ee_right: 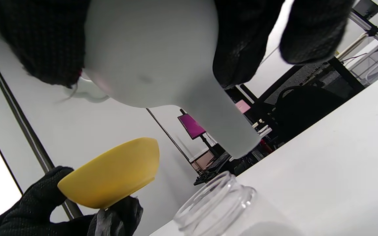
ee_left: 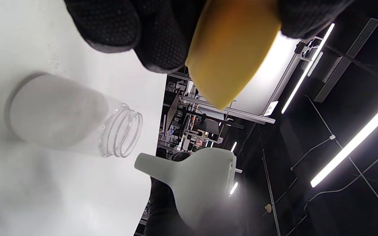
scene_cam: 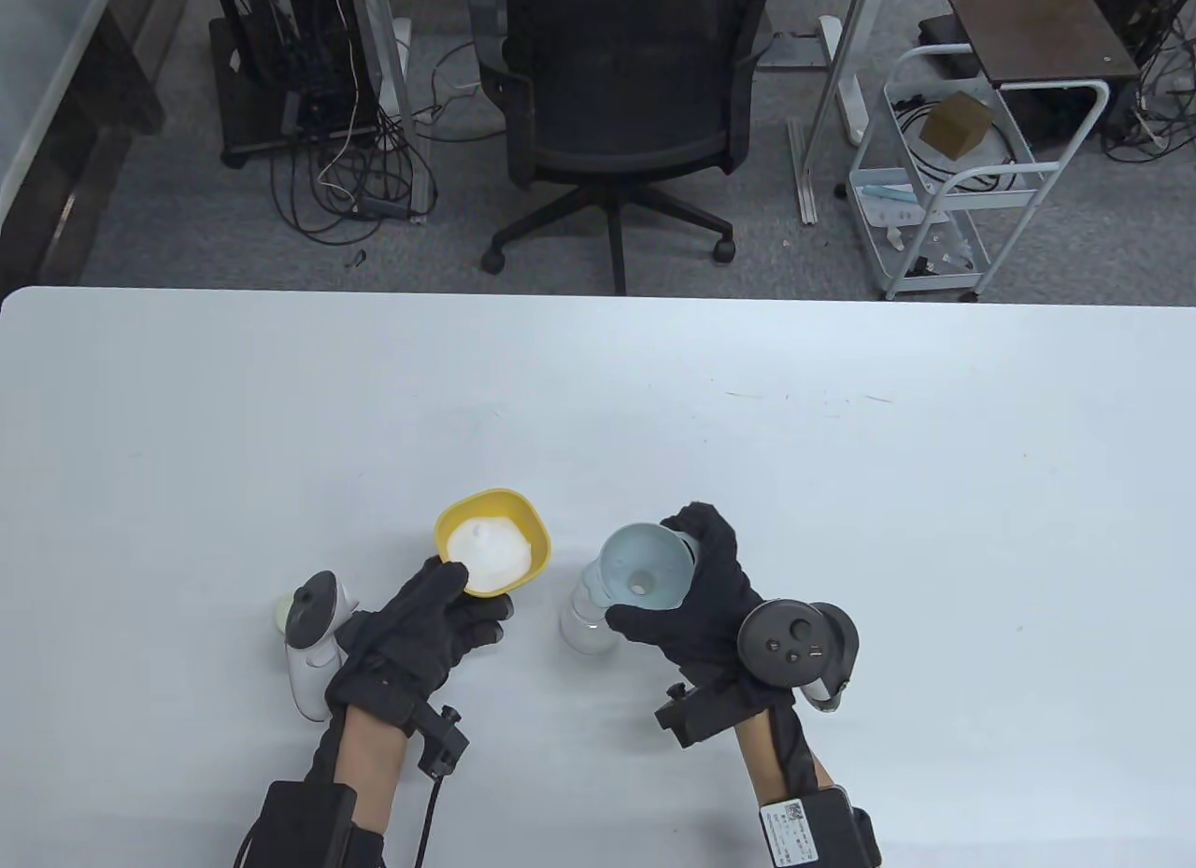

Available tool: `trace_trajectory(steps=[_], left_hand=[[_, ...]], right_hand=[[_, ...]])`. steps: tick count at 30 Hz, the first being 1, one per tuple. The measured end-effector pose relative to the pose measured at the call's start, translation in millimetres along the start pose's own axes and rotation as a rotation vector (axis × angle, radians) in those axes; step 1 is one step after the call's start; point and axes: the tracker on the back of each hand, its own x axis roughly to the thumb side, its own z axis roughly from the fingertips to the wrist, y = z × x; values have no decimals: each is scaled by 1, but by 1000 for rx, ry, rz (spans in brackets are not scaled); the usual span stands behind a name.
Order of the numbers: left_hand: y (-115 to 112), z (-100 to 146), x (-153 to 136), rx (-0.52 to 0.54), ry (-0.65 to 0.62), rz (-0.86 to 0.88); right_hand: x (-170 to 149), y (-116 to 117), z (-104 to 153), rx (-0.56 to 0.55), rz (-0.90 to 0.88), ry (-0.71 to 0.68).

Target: Unscrew the press dispenser and pour salt into it

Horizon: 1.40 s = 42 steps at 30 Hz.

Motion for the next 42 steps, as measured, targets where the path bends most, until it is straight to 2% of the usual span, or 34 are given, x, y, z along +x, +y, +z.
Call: trace_trajectory(steps=[7, 11, 19, 22, 33, 42], left_hand=[[1, 1, 2, 8, -28, 14], [0, 0, 3, 6, -45, 12], [-4, 1, 5, 8, -69, -13], [-8, 1, 9, 6, -85, -60], [-40, 3, 24, 54, -152, -354], [-53, 3, 24, 95, -169, -501]], right_hand=[[5, 13, 0, -11, -7, -18], [8, 23, -1, 30, -39, -18], [-4, 54, 3, 124, 69, 21], [-5, 54, 2, 131, 4, 48], [-5, 54, 3, 126, 9, 49], [-5, 54, 3, 130, 15, 49]])
